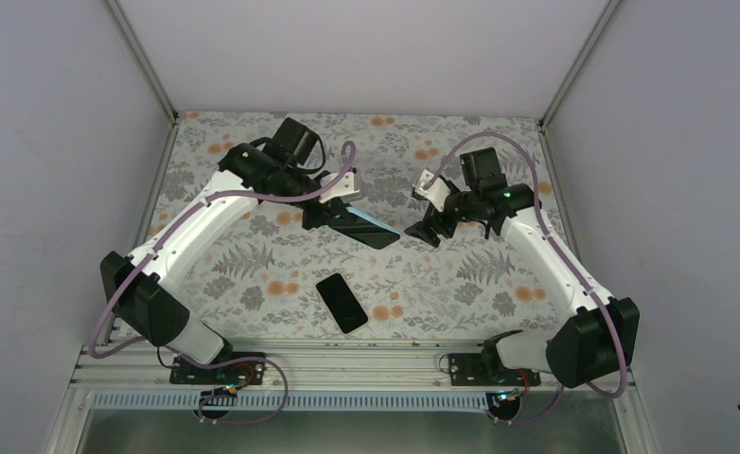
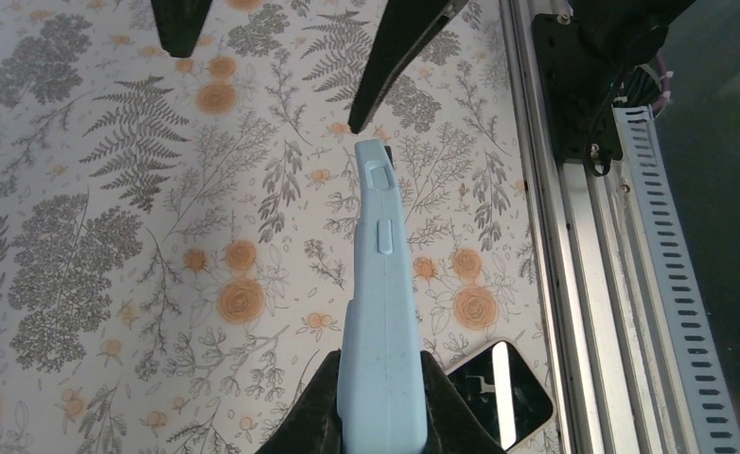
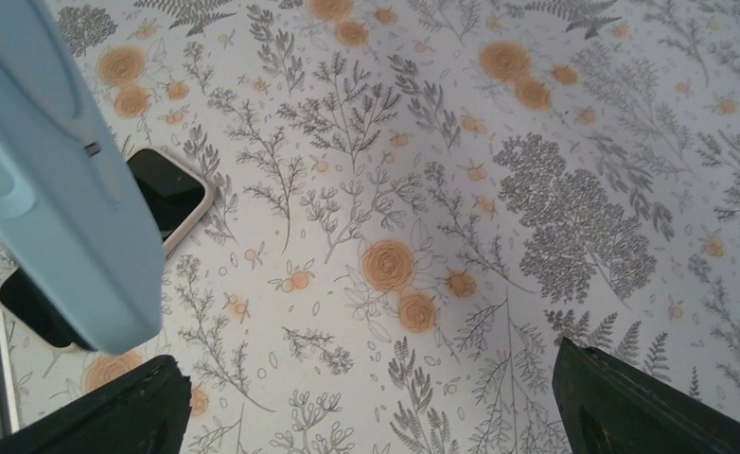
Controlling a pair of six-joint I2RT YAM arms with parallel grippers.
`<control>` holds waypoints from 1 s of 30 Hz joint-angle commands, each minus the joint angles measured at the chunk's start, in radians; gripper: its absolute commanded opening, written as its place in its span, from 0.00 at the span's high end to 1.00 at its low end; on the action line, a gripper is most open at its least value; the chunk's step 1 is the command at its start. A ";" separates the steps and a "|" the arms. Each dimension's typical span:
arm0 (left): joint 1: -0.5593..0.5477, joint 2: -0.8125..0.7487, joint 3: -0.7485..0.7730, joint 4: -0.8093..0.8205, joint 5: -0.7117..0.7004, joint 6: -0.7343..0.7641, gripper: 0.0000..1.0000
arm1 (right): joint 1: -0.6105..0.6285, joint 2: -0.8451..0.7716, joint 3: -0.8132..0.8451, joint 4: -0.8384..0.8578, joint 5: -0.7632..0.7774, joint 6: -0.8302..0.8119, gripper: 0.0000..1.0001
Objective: Take the phone out of the phone case
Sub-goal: Remove the phone case from the phone.
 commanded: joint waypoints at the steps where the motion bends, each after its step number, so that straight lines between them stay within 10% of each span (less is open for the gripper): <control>1: 0.000 -0.022 -0.002 0.050 0.024 -0.010 0.98 | 0.006 -0.020 -0.016 -0.034 -0.027 -0.033 0.02; 30: -0.001 -0.021 0.000 0.054 0.018 -0.018 0.98 | 0.006 0.020 -0.017 -0.029 -0.131 -0.046 0.05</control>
